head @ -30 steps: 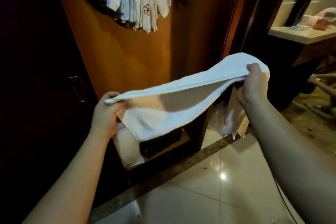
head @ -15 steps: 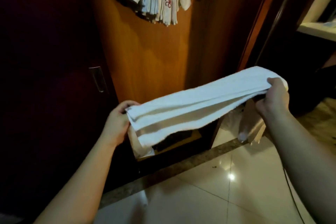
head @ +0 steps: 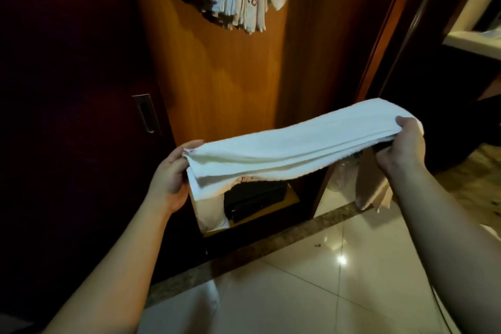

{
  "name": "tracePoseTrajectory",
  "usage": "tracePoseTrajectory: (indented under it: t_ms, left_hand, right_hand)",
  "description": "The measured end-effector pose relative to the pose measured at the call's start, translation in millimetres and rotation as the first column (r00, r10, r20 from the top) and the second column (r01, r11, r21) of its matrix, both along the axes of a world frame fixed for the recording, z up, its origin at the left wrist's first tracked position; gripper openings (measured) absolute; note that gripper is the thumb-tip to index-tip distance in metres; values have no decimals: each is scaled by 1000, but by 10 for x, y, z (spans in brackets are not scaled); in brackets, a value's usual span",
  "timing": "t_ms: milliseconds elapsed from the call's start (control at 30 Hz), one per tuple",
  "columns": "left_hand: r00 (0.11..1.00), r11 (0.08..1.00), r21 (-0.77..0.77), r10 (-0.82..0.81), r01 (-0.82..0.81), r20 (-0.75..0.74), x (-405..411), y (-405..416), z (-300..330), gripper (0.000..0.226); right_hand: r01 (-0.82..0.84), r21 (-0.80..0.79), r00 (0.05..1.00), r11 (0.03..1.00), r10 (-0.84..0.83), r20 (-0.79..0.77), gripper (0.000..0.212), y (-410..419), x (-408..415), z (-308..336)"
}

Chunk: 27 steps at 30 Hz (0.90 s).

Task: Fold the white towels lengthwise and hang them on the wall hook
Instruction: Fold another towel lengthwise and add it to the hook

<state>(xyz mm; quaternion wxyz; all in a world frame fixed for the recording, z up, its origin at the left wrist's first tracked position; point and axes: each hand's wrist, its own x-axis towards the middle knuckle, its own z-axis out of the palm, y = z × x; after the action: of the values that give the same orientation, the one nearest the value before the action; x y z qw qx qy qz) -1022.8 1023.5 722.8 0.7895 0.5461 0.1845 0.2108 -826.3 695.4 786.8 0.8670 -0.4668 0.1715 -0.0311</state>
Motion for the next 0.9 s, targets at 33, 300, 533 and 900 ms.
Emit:
tracePoseTrajectory:
  t_ms: [33,300,533,900]
  left_hand:
    - [999,998,-58,-8,10,34,-4,-1,-19,47]
    - [992,968,-252,39,-8,121,-27,23,-178,47]
    - [995,952,-292,-100,93,-9,-101,46,-316,36]
    - [836,972,148,-76,185,-544,133,-407,-1002,53]
  right_hand:
    - [-5,-6,1000,1000,5,0,35,12,-10,-9]
    - [-5,-54,1000,999,4,-25,41,56,-61,-28]
    - [-42,-16,998,999,41,-58,50,42,-61,-68]
    - [-42,187,988,981,68,-137,43,83,-86,-43]
